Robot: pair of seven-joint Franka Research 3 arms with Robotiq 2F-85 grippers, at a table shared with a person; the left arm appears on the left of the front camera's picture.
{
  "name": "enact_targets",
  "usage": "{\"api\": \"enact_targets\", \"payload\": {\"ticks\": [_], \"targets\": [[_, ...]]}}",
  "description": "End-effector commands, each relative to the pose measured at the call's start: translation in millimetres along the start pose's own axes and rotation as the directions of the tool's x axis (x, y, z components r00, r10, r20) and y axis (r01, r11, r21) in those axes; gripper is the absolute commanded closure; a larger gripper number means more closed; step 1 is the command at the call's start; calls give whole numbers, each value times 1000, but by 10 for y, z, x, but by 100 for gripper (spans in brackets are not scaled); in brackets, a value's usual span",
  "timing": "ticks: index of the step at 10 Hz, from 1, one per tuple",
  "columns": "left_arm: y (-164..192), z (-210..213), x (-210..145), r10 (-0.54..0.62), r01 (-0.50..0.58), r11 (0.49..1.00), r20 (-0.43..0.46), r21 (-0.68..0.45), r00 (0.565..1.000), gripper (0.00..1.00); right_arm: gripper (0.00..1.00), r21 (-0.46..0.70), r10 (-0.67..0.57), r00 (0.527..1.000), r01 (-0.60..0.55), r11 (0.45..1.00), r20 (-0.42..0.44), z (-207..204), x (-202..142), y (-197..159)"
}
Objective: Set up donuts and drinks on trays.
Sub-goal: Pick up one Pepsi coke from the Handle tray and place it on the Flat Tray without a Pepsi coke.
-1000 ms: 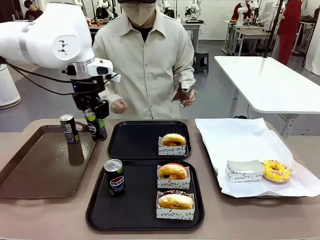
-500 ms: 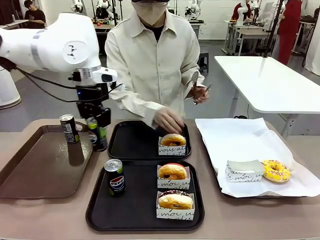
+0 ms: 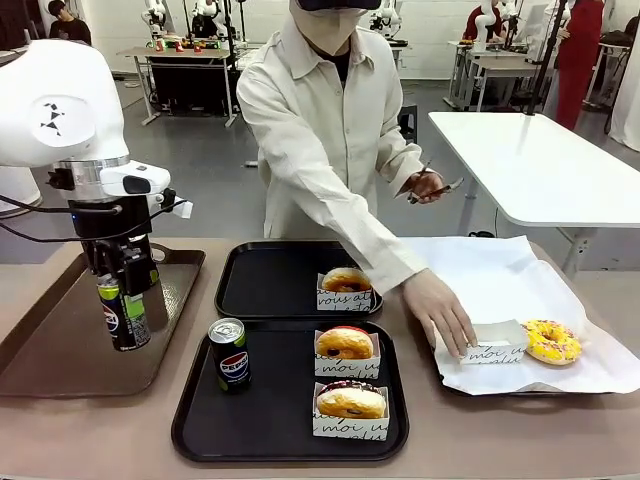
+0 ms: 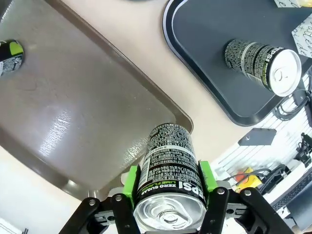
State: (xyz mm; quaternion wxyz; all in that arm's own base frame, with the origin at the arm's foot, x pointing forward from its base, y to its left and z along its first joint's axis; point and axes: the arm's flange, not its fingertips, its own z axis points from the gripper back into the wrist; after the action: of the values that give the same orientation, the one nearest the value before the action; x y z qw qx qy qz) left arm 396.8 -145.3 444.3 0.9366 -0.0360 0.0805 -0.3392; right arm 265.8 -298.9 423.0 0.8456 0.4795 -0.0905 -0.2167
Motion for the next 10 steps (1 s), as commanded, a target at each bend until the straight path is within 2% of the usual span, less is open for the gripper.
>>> {"api": "enact_targets", "payload": {"ticks": [1,3,4,10], "targets": [[-28,69,-13,-10,9,1000,44,17,999,41,0,-1,-6,1000,6,1000,-11,14,-20,4],[5,94,-11,37,-40,998,62,43,997,41,0,-1,-6,1000,6,1000,-11,14,-20,4],[-11,50,12,0,0,1000,26,13,1000,41,0,-1,-6,1000,6,1000,-11,14,-20,4],[-11,50,12,0,0,1000,26,13,1000,41,0,-1,-6,1000,6,1000,-11,14,-20,4]]}}
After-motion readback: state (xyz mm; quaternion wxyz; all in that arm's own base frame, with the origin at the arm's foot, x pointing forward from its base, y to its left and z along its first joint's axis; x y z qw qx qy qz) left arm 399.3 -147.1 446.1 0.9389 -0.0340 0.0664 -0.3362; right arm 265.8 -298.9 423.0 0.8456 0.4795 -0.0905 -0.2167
